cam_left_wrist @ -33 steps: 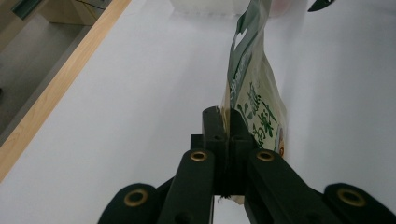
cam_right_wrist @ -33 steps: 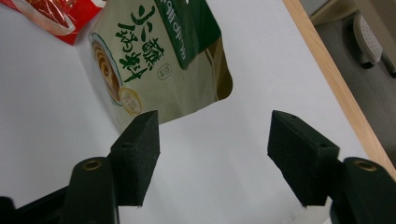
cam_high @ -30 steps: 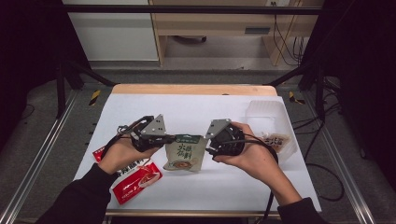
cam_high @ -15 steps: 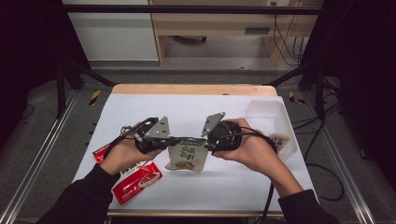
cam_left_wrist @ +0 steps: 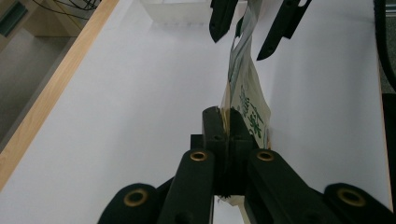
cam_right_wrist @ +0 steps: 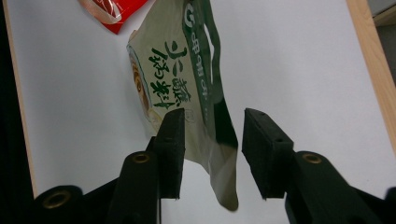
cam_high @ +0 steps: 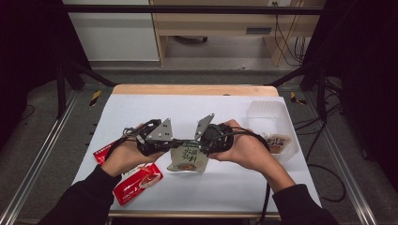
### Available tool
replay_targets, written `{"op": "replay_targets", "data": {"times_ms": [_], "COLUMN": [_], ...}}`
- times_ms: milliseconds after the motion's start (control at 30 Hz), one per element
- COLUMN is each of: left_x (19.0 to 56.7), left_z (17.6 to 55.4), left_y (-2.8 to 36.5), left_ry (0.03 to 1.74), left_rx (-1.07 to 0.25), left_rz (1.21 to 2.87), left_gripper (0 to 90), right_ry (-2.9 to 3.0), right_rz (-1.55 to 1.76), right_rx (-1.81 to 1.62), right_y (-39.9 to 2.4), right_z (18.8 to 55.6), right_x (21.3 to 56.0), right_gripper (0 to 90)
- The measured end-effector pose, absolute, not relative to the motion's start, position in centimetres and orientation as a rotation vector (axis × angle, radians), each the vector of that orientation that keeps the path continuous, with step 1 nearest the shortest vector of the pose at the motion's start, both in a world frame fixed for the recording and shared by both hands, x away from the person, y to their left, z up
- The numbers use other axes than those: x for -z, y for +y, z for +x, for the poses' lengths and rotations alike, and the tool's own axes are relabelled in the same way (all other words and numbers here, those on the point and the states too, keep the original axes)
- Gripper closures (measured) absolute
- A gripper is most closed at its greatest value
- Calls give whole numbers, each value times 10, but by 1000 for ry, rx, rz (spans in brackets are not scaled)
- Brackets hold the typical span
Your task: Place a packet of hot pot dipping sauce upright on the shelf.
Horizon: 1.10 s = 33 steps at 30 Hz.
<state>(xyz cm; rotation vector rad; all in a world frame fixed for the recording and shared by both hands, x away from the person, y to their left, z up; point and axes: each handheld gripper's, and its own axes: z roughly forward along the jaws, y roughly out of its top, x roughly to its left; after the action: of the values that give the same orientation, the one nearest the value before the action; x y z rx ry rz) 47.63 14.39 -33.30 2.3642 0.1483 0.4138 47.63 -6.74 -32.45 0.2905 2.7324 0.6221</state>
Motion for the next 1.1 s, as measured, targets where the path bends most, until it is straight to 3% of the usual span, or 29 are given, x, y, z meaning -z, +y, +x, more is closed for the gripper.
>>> {"op": "replay_targets", "data": {"times_ms": [633,800,867,1000,1100], "left_x": [333,335,336,335,343], "left_z": [475,475,476,476,473], "left_y": [144,147,153,173,192], "left_ry": [136,145,141,250,314], "left_rx": [-405,-392,-391,-421,-389], "left_rz": [2361,2348,2326,2225,2164], "left_gripper": [900,891,831,483,305], "right_ry": [2798,2806,2802,2804,2804], "right_rz": [221,204,204,202,184], "right_rx": [-523,-517,-528,-505,-515], "right_y": [-58,-57,-56,-55,-55], "right_z": [483,483,483,483,484], "right_x": [338,339,338,338,336], "right_gripper": [885,900,900,900,900]}}
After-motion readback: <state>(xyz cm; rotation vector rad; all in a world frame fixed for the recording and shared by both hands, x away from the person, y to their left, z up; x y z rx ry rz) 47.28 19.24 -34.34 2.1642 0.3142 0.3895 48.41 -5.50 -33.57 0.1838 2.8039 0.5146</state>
